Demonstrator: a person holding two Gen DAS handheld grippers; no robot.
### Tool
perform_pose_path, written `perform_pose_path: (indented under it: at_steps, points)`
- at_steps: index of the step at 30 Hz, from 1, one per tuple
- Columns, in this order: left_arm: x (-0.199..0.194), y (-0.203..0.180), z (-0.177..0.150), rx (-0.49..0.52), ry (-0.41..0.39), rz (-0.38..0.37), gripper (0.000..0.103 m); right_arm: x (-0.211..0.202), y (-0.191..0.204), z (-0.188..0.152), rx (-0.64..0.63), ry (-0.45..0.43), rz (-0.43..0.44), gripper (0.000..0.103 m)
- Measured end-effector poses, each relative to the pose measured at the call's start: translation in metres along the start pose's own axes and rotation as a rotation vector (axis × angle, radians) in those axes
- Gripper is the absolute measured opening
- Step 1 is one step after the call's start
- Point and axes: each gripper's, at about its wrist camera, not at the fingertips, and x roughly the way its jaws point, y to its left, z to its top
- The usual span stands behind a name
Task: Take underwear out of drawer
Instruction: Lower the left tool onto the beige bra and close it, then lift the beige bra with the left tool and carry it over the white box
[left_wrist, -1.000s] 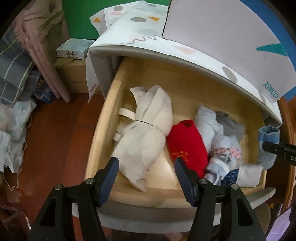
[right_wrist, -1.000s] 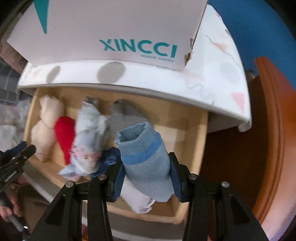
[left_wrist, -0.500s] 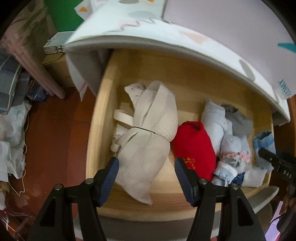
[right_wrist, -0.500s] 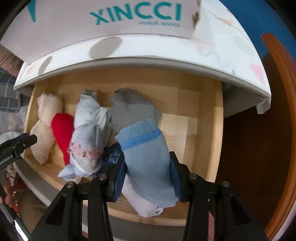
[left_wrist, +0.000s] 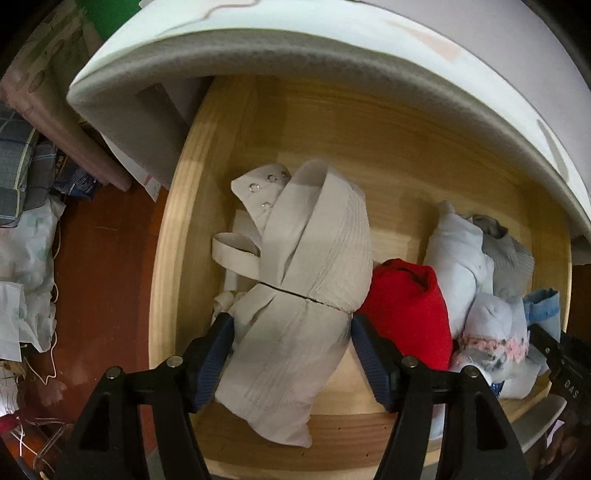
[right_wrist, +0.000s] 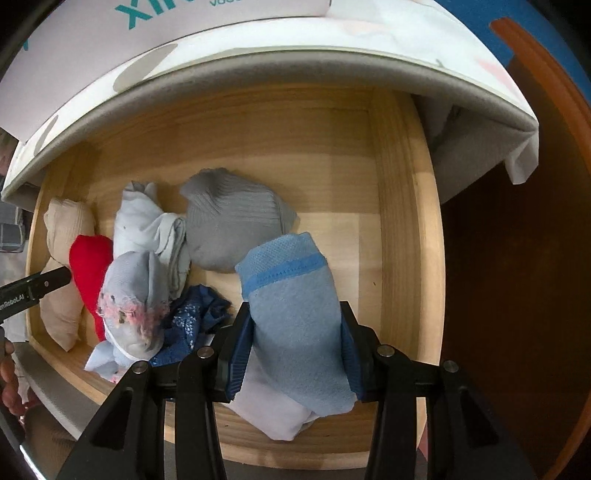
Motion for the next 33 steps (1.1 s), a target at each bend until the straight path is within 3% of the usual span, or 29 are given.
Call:
perform_pose_path:
  at_steps: [9, 12, 20, 33]
  points:
    - [0.01, -0.013, -0.001, 0.027, -0.013, 0.044, 0.068, 0.014, 0.013, -0.001, -0.009, 0.018, -0.024, 0.043]
    - [0.008, -0.017, -0.004, 0.043, -0.02, 0.054, 0.062, 0.019, 0.018, 0.001, -0.009, 0.024, -0.028, 0.043]
    - [-0.003, -0.015, -0.009, 0.053, -0.025, 0.027, 0.048, 0.015, 0.007, 0.003, -0.001, 0.027, -0.025, 0.043]
    - [-0.043, -0.009, -0.016, 0.07, -0.002, -0.007, 0.047, 0.02, 0.016, 0.002, -0.016, 0.039, -0.05, 0.043]
